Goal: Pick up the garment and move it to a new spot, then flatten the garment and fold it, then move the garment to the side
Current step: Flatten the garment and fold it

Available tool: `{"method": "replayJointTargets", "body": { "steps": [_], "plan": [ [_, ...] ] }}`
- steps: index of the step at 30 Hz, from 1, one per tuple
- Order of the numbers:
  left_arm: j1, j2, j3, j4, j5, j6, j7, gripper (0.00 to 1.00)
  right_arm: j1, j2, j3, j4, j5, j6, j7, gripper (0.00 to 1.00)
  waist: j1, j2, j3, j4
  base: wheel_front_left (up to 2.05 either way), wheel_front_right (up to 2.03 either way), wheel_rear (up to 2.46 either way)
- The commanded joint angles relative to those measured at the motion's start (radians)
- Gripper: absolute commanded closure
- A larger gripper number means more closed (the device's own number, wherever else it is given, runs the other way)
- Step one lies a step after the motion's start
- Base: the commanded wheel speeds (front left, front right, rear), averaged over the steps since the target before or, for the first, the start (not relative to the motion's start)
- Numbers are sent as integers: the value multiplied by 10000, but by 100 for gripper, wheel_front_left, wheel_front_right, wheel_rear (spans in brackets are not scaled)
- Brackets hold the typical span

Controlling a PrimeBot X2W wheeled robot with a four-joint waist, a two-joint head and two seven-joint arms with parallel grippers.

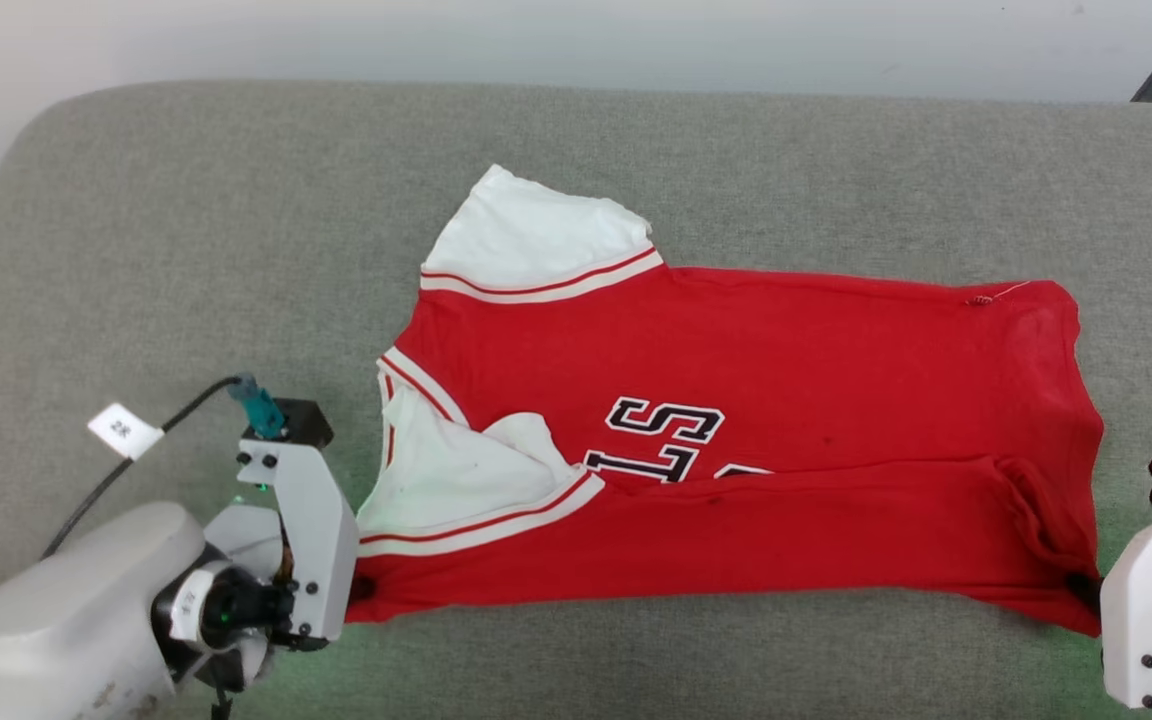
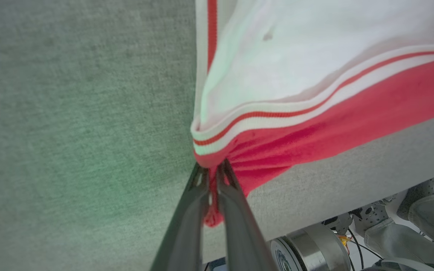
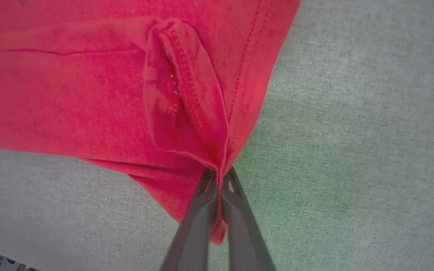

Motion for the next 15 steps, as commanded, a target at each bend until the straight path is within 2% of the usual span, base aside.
{"method": "replayJointTargets", "body": {
  "steps": [1,2,3,4,5,6,15],
  "plan": [
    [298,55,-119,-3,53,100,-22,88,103,9,-52,106,-128,-23,-56,100,0,0,22,-11,0,0,0],
    [354,39,-137,-15,77,92,-78,58,109,29,-27,159,-120,-23,-68,100,0,0,30,-19,0,0,0],
    [384,21,-118,-7,107,88,-176,17,86,50,-2,204,-132,-23,-92,97,0,0,38,-27,0,0,0],
    [408,1,-96,24,110,108,-254,0,38,55,41,237,-145,-23,-153,74,0,0,45,-34,0,0,0],
    [438,-14,-94,66,96,143,-288,0,-5,40,111,251,-128,-23,-193,31,0,0,48,-41,0,0,0],
    [460,-9,-98,84,89,138,-279,0,-33,11,171,277,-49,-23,-224,0,0,0,45,-50,0,0,0],
    [-398,762,162,-792,407,387,24,0,-172,-80,-31,-394,274,-21,-491,0,0,0,50,-259,0,0,0]
  ]
}}
